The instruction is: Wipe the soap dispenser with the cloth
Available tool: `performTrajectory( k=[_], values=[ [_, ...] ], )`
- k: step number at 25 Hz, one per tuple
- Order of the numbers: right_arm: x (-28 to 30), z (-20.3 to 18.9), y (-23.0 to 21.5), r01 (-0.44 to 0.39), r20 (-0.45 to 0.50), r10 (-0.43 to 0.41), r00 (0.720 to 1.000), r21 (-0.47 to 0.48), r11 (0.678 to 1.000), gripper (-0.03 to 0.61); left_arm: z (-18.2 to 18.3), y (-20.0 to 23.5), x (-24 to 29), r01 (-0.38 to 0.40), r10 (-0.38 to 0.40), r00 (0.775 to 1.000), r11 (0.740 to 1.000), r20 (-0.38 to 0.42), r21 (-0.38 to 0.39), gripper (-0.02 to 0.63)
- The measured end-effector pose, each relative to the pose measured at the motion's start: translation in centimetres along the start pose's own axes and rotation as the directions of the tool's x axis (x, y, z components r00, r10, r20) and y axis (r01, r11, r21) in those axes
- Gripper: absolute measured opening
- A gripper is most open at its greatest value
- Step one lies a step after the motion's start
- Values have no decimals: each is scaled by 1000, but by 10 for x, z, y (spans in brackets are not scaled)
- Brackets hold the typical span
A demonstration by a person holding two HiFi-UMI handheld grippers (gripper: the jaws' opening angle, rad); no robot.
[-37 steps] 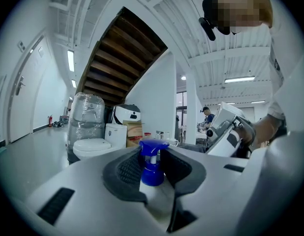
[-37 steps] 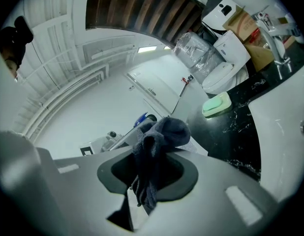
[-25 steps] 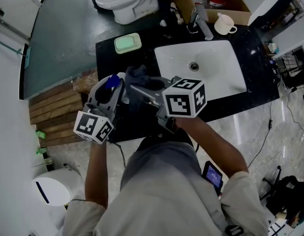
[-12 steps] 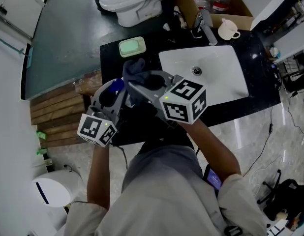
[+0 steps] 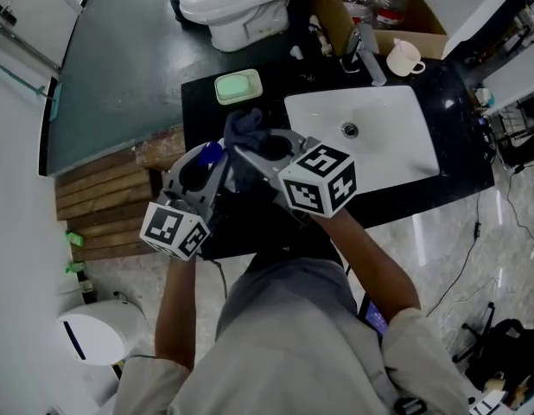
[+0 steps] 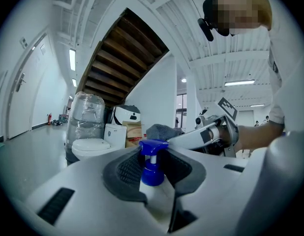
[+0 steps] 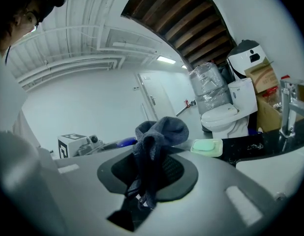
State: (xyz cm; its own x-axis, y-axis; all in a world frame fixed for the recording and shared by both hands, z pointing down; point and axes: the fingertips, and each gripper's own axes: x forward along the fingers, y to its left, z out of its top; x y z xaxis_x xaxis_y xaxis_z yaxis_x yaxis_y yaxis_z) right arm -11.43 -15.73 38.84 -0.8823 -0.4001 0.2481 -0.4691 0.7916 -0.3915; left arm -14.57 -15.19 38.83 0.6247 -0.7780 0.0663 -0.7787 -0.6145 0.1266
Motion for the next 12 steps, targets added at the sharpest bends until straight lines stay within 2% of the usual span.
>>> performTrajectory(
  k=[12],
  values=[
    [4, -15, -7, 25, -31, -26, 999, -8, 1000, 72, 0, 1, 0, -7, 7, 1000, 1000, 1, -7, 95]
  ],
)
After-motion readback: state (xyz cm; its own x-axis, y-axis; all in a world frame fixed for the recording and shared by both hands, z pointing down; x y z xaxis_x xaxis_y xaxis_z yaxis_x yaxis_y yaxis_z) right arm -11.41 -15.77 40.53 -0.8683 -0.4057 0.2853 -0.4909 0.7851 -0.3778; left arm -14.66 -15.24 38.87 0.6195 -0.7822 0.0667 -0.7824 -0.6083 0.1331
